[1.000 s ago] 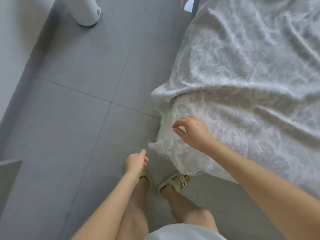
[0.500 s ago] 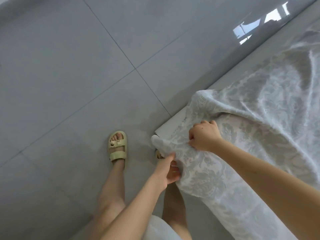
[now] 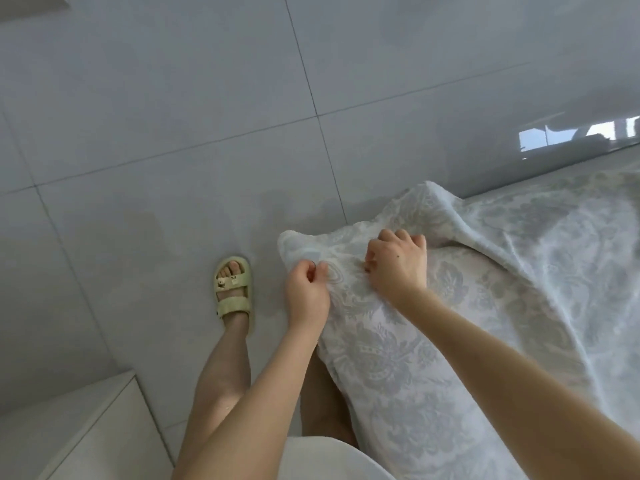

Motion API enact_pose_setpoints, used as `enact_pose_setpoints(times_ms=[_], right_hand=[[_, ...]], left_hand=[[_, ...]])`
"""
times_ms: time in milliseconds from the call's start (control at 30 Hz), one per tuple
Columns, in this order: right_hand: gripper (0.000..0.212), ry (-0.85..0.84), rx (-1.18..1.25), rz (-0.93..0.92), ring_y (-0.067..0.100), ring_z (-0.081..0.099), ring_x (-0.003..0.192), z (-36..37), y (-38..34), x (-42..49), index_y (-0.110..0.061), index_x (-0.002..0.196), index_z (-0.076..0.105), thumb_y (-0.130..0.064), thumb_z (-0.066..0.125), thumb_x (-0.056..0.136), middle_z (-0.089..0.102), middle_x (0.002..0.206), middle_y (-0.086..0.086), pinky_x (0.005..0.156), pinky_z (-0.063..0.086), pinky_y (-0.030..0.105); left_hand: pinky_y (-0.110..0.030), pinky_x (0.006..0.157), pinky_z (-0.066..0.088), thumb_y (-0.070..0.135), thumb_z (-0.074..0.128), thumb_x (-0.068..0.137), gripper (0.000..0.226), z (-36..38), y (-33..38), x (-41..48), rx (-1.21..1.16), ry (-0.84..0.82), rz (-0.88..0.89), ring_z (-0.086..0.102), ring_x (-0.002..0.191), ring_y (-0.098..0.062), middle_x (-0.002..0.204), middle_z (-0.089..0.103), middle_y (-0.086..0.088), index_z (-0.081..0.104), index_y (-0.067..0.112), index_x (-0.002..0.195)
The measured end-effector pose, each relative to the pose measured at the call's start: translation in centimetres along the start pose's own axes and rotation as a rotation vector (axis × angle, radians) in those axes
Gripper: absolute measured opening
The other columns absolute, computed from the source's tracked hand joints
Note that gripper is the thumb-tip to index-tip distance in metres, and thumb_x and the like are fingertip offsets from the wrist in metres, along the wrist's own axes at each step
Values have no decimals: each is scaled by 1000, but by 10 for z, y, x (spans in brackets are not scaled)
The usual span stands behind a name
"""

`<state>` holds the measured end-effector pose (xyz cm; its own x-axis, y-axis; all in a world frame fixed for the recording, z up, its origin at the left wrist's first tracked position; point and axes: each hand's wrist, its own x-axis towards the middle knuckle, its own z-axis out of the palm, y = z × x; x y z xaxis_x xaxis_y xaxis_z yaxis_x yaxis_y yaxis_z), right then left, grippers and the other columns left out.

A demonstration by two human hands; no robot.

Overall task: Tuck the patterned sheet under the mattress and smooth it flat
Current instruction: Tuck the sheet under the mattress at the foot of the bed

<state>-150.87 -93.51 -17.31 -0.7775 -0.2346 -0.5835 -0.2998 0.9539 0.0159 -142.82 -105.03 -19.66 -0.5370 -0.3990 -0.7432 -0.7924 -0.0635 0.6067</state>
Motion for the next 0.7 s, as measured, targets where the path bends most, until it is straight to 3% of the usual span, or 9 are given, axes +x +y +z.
enact_pose_setpoints(times_ms=[200,300,367,467,533,567,633,700], right_hand=[[14,-48,8,-47,17,54,100,4,9,4,-24,98,66,-21,55,90,64,101,-5,90,32,30],[17,-15,150,-239,18,60,95,-4,10,-2,-22,102,68,-22,55,91,69,96,-5,87,36,31],[31,-11,273,-404,19,61,92,-10,10,-9,-21,97,71,-35,43,93,70,95,-6,85,41,35],[62,-300,120,-504,12,53,106,-10,6,-14,-33,111,64,-60,13,87,62,111,-14,94,37,32],[59,-423,-32,-512,12,48,114,-3,6,-11,-35,120,59,-62,14,91,56,121,-14,98,32,32],[56,-460,-38,-490,14,48,113,-1,4,-8,-34,116,61,-60,17,93,56,121,-11,99,33,33],[58,-513,-20,-452,15,51,97,-1,-1,1,-28,86,64,-60,16,94,61,100,-6,92,36,34],[63,-542,-38,-458,13,49,72,-3,-5,8,-20,62,49,-61,14,93,55,72,-4,78,36,30]], left_hand=[[-27,55,30,32,49,95,35,-7,-16,-3,2,-52,-147,40,57,-11,59,42,6,43,19,63],[-31,60,33,28,42,97,30,-25,-36,-24,-103,38,-338,43,62,-17,64,45,2,47,16,69],[-35,65,38,24,41,95,27,-31,-54,-33,-183,85,-502,45,65,-19,68,49,-3,50,14,71],[-36,74,45,24,40,97,28,-31,-65,-41,-287,64,-694,54,78,-21,81,58,-6,58,12,78],[-34,76,49,26,38,99,34,-25,-63,-47,-437,-17,-728,59,82,-22,88,64,-10,63,9,84],[-35,77,52,26,40,99,34,-22,-57,-50,-531,-48,-732,61,81,-22,89,66,-11,65,8,86],[-35,77,54,21,46,97,26,-19,-49,-55,-666,-45,-685,65,81,-21,89,69,-11,66,7,90],[-32,80,55,19,48,97,21,-17,-45,-57,-686,-9,-576,67,90,-21,97,69,-11,67,10,96]])
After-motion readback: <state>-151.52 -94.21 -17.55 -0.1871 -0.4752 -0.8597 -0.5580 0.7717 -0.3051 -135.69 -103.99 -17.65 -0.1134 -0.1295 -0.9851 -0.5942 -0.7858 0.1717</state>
